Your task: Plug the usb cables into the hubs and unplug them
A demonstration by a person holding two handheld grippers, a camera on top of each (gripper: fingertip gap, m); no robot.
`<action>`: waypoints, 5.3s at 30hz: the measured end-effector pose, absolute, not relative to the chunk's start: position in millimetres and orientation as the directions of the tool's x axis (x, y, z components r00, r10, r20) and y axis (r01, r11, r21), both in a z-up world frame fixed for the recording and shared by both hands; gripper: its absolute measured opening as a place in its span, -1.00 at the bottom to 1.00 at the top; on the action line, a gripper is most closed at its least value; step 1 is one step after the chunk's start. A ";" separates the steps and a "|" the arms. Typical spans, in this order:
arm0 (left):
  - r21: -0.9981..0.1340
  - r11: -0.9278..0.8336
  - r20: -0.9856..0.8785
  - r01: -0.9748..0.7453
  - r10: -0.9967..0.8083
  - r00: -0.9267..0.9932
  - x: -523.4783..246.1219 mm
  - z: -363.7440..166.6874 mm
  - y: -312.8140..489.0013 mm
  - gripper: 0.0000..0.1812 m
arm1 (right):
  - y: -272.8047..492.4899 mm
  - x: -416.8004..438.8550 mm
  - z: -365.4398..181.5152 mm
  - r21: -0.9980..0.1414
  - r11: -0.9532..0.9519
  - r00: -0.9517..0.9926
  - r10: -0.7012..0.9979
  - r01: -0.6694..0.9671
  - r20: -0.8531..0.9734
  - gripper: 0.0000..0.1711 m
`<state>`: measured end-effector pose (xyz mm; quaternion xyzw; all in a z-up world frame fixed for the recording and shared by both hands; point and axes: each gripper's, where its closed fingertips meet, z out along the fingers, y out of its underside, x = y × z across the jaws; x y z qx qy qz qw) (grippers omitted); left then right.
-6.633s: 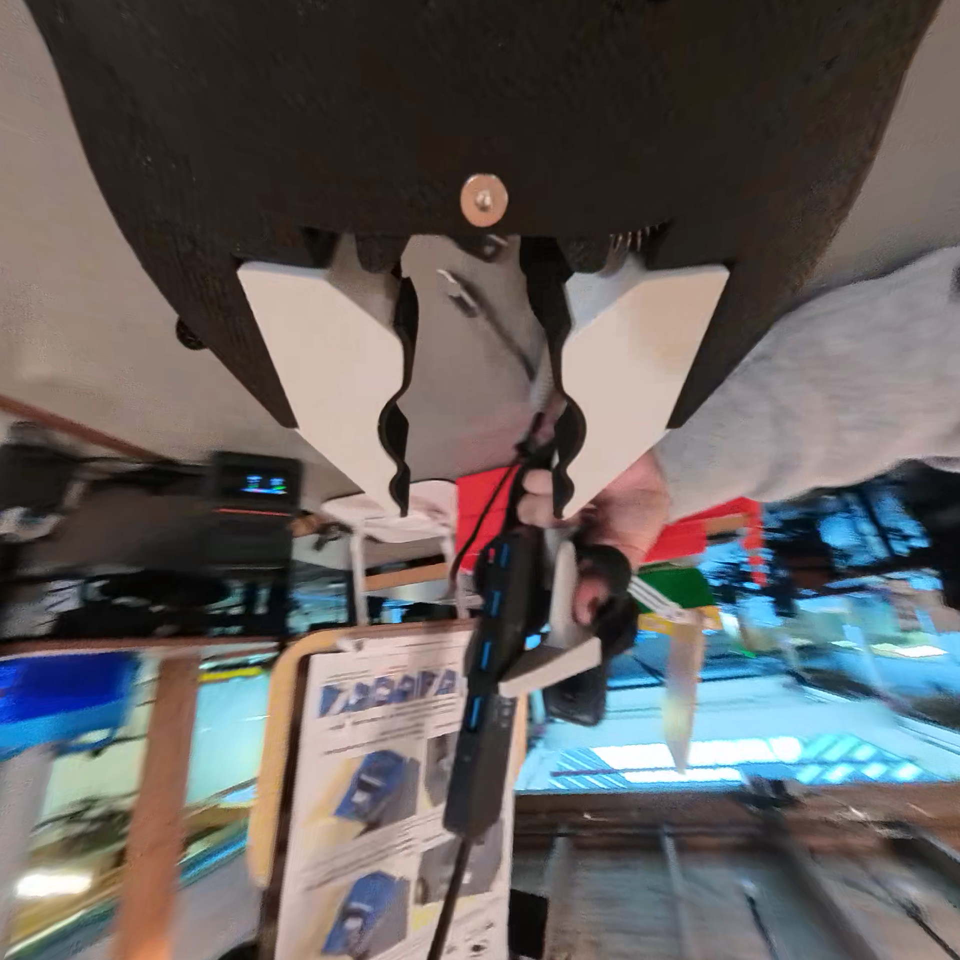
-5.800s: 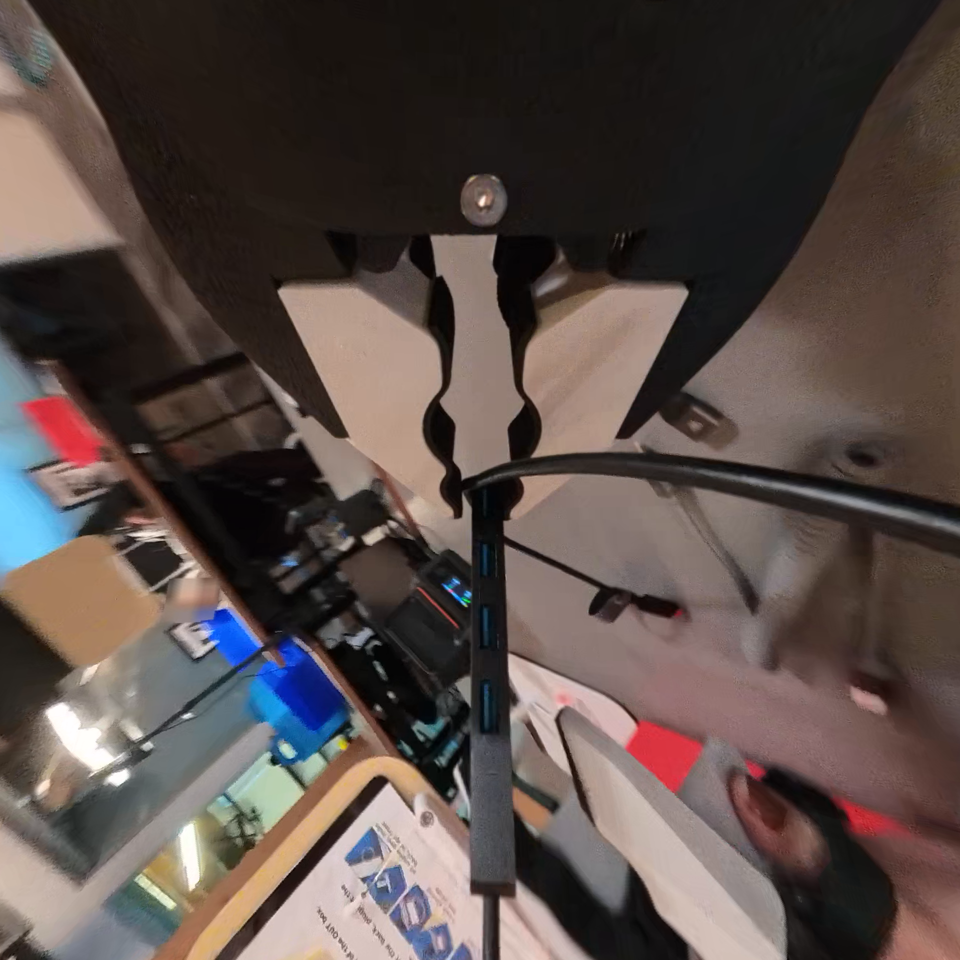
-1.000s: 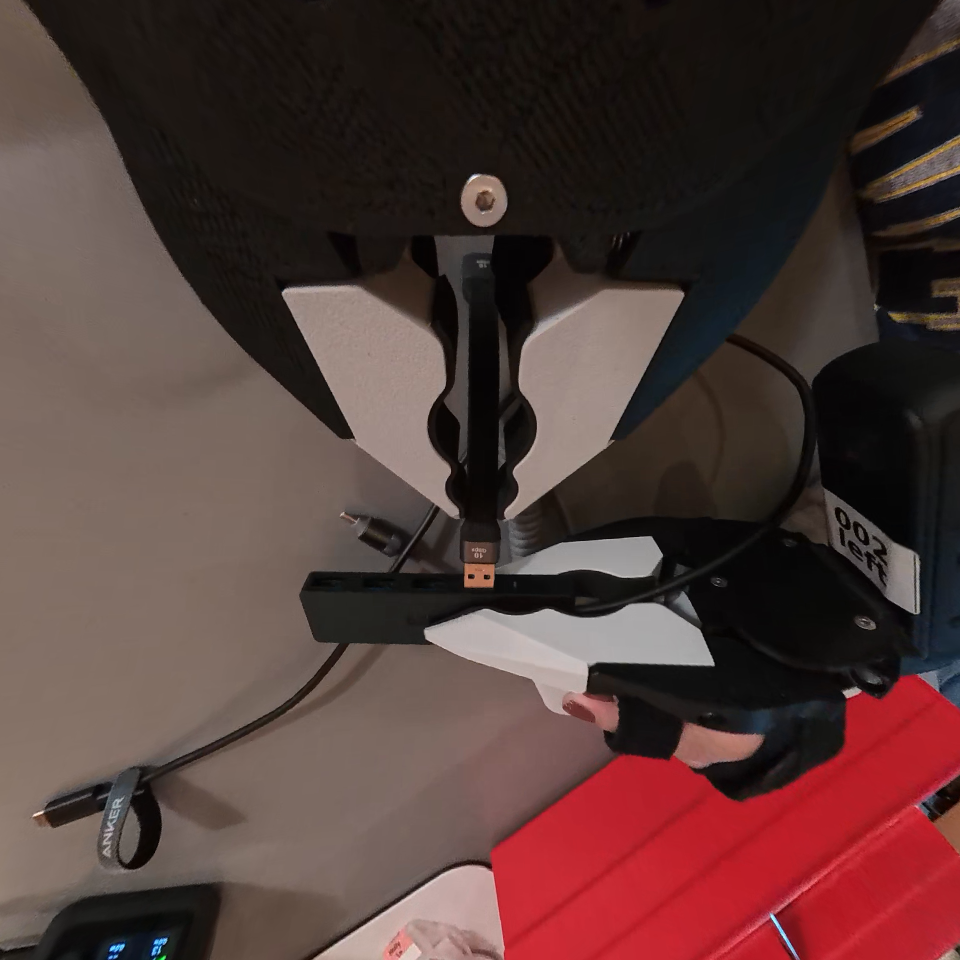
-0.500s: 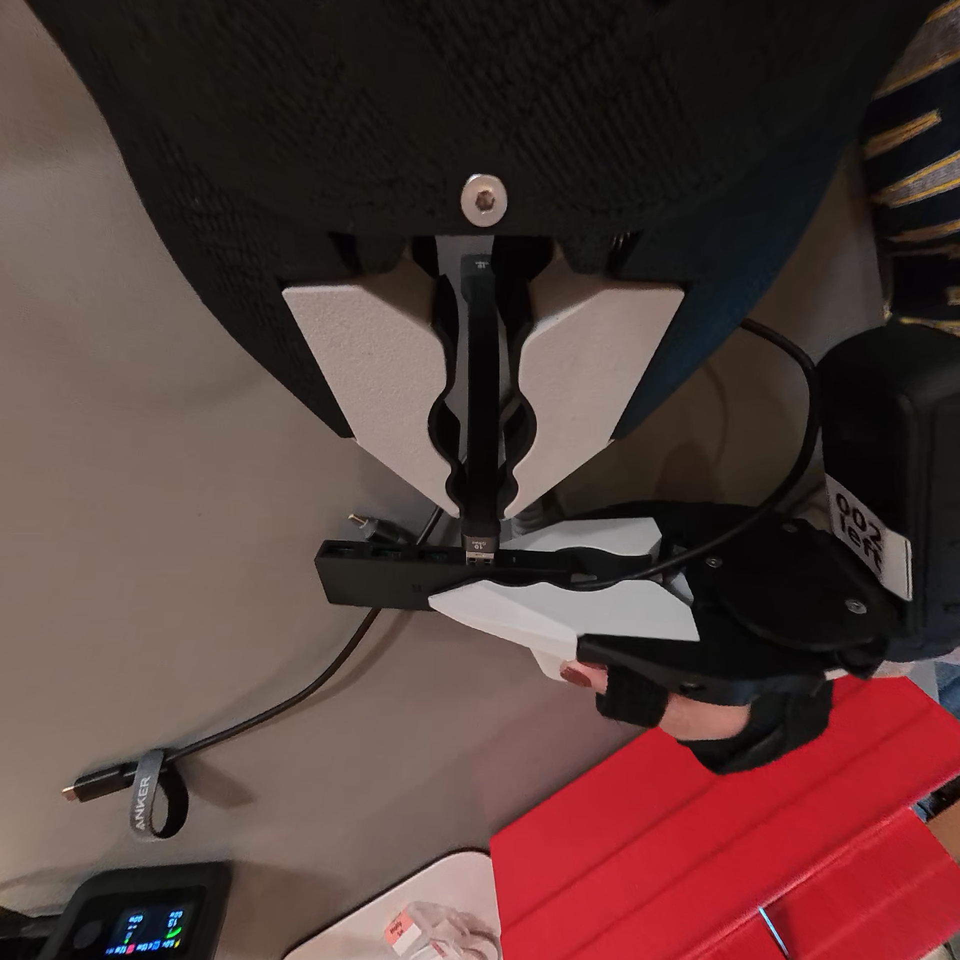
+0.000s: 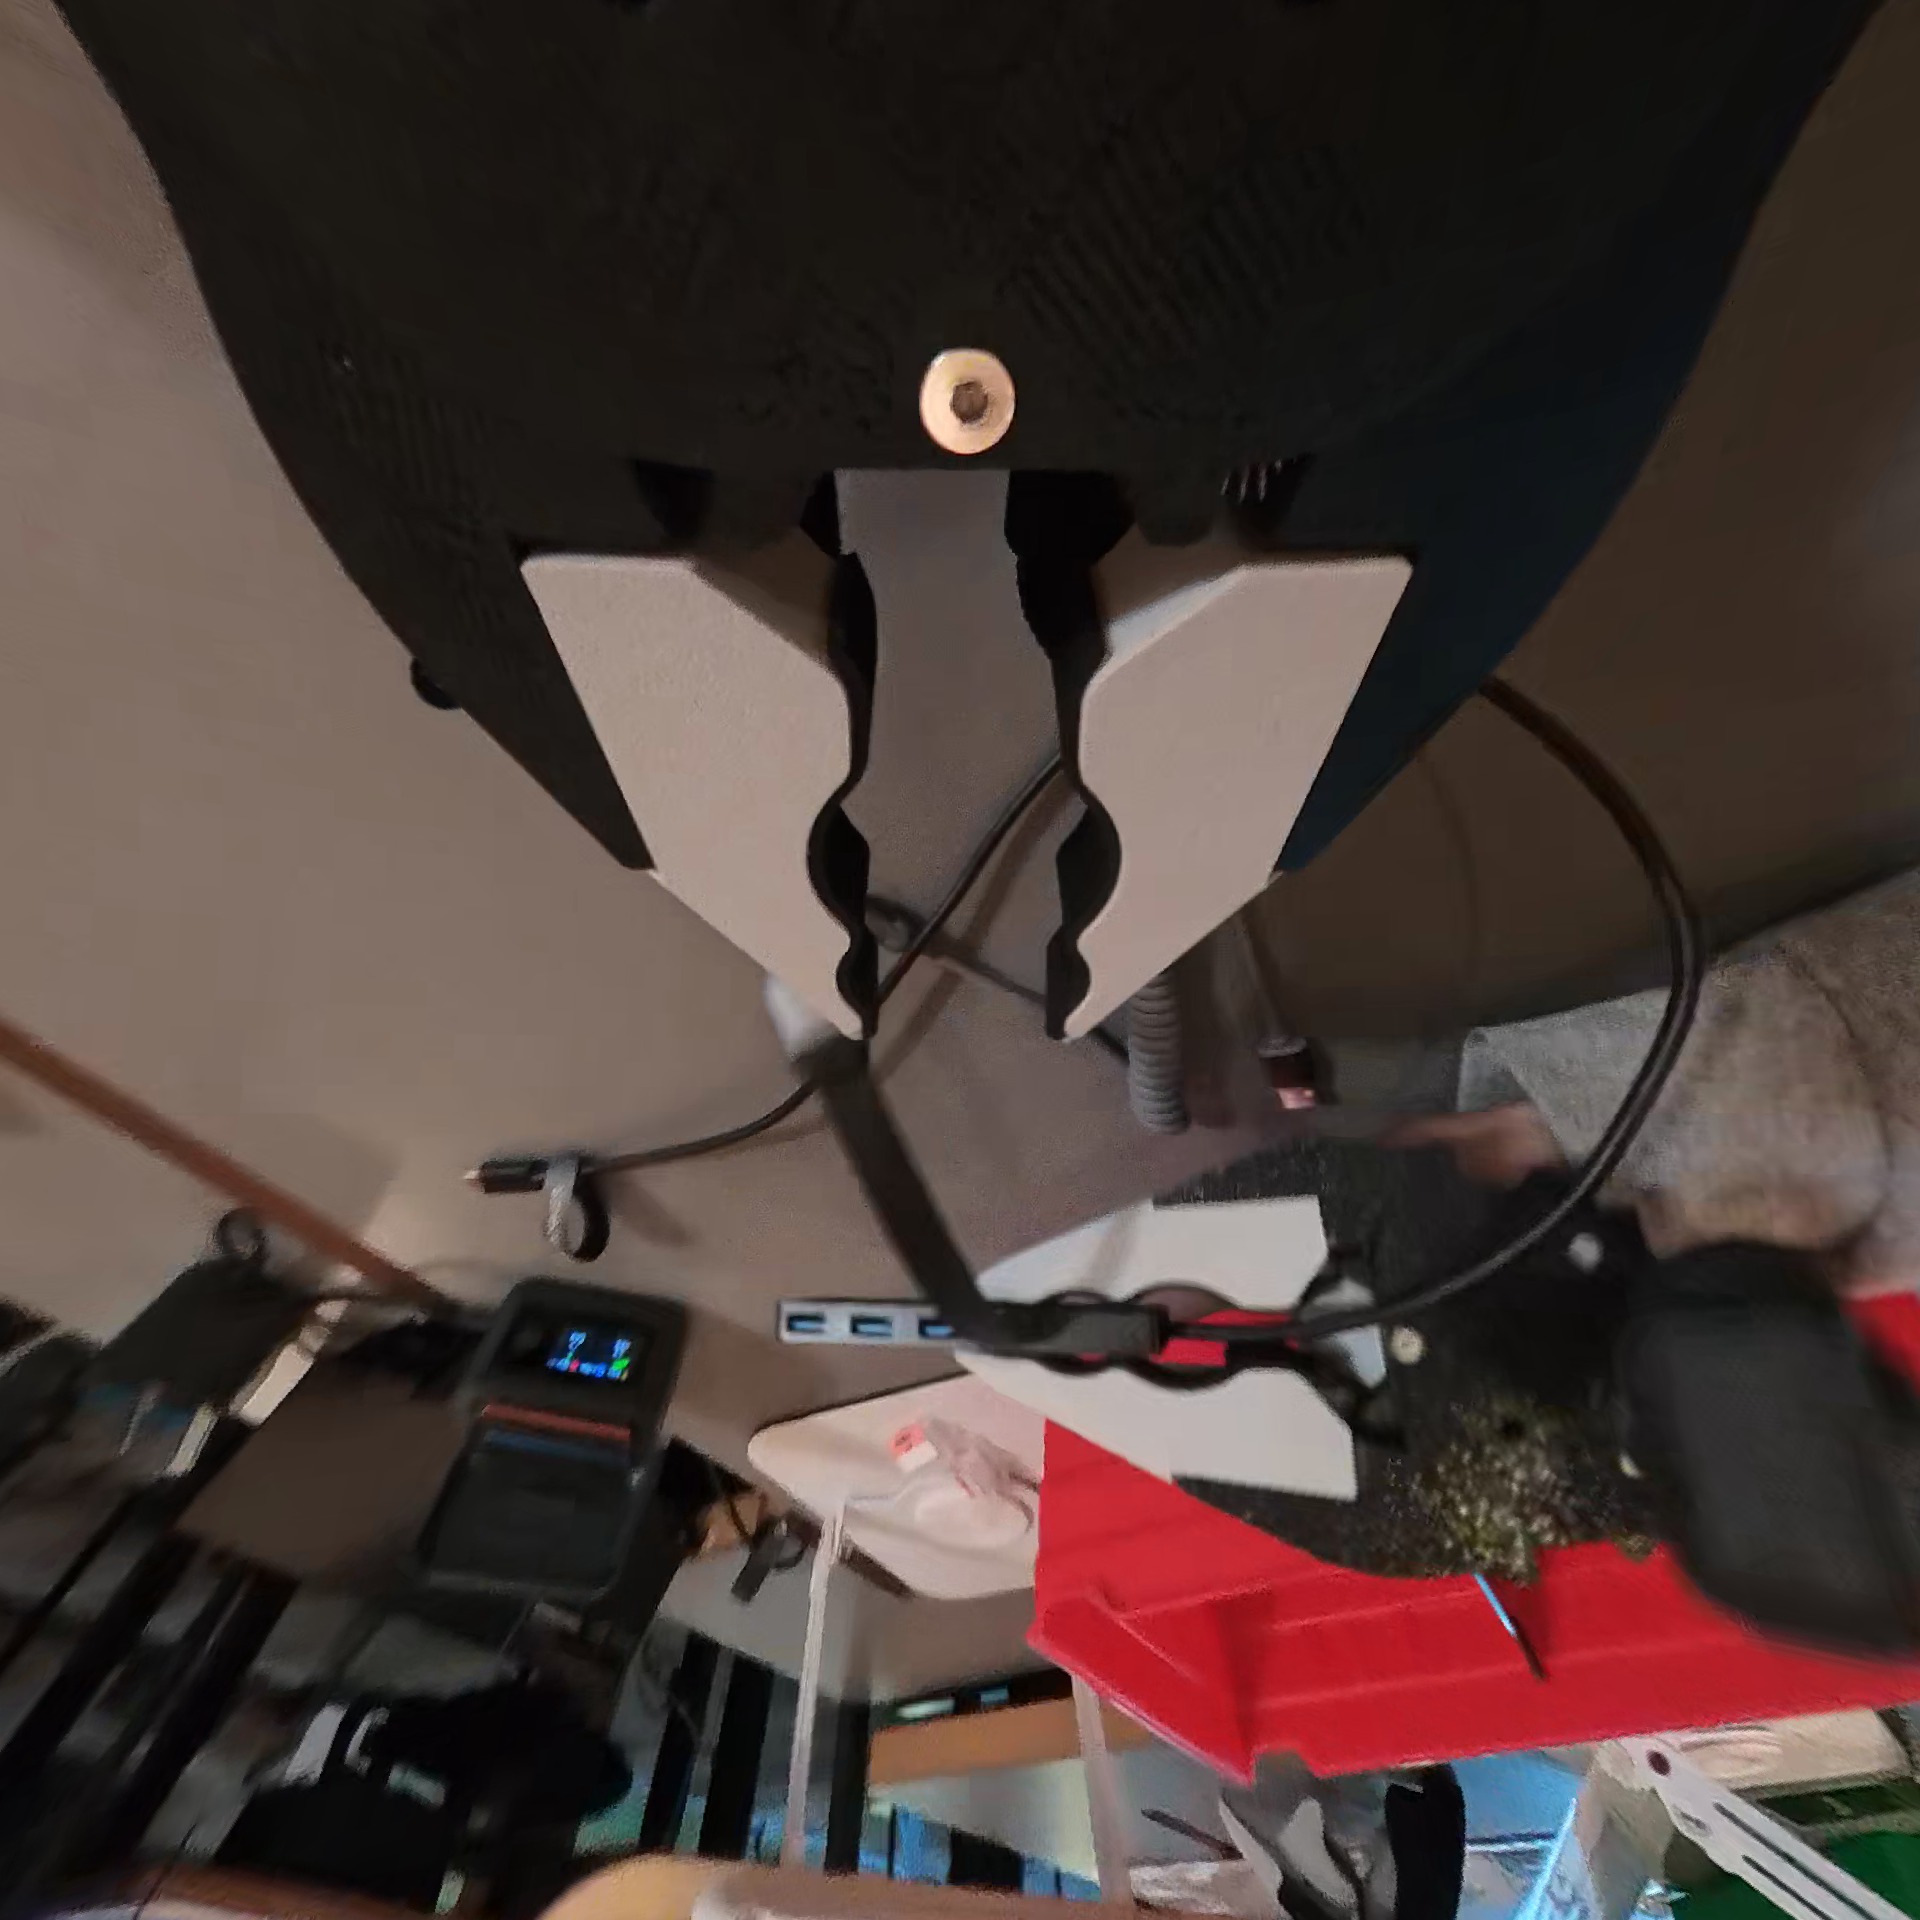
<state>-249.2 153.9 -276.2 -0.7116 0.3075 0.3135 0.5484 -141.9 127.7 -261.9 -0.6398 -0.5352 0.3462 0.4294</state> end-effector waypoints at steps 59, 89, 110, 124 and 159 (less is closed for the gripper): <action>-0.690 0.040 -0.723 -0.723 -0.097 0.685 -228.8 -250.8 144.6 -0.91 | 106.8 -70.4 -97.7 -0.889 0.456 0.262 0.854 0.038 0.449 -0.95; -0.368 0.182 -0.928 -0.912 -0.130 0.349 -173.2 -263.1 130.7 -0.90 | 135.0 -121.5 -259.5 -0.851 0.130 0.087 0.976 0.508 0.201 -0.95; -0.396 0.113 -0.917 -0.911 -0.109 0.385 -200.7 -262.1 135.4 -0.90 | 162.9 -90.5 -309.2 -0.631 -0.217 0.191 0.975 0.745 -0.109 -0.95; -0.410 0.107 -0.909 -0.906 -0.123 0.397 -200.1 -264.7 133.8 -0.91 | 176.3 -64.5 -339.9 -0.351 -0.388 0.298 0.911 0.852 -0.284 -0.63; -0.411 0.102 -0.905 -0.906 -0.167 0.391 -193.4 -276.2 137.9 -0.91 | 141.4 3.6 -343.4 0.007 0.382 -0.369 0.889 0.924 0.270 -0.39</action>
